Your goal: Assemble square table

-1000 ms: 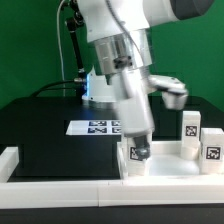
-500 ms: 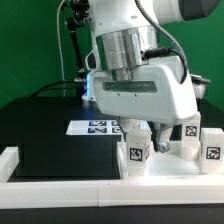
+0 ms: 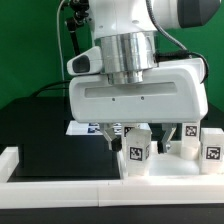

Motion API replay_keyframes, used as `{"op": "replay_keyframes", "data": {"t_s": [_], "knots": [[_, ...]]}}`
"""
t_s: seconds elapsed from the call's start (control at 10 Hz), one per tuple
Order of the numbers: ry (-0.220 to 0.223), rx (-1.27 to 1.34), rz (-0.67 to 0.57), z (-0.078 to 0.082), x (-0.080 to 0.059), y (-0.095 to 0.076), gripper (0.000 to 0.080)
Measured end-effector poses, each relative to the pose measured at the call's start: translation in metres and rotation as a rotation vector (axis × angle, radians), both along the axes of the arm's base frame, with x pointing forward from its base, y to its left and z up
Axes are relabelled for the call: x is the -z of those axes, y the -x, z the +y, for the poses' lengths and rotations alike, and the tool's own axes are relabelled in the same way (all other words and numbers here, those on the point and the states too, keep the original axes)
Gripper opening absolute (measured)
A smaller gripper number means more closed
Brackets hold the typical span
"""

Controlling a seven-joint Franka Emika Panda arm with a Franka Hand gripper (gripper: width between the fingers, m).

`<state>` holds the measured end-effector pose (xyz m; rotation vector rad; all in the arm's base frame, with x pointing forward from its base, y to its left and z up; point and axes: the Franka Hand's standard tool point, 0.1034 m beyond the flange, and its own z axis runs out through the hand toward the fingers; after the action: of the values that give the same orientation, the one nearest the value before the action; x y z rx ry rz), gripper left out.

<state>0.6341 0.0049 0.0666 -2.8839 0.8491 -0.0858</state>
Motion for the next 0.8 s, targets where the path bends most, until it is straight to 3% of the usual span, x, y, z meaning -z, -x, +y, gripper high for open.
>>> {"op": "replay_keyframes", "data": {"t_s": [0.1, 0.2, 0.6, 0.8], "knots": [[-0.001, 0.006, 0.001, -0.0001, 0.0000, 0.0000, 0.0516], [-0.005, 0.046, 0.005, 0.0000, 0.0000, 0.0000, 0.0321], [-0.038, 0.463, 0.058, -0.0070, 0.0019, 0.0027, 0.0300], [-0.086, 0.818, 0.139, -0.0052, 0.0020, 0.0076, 0.0299]]}}
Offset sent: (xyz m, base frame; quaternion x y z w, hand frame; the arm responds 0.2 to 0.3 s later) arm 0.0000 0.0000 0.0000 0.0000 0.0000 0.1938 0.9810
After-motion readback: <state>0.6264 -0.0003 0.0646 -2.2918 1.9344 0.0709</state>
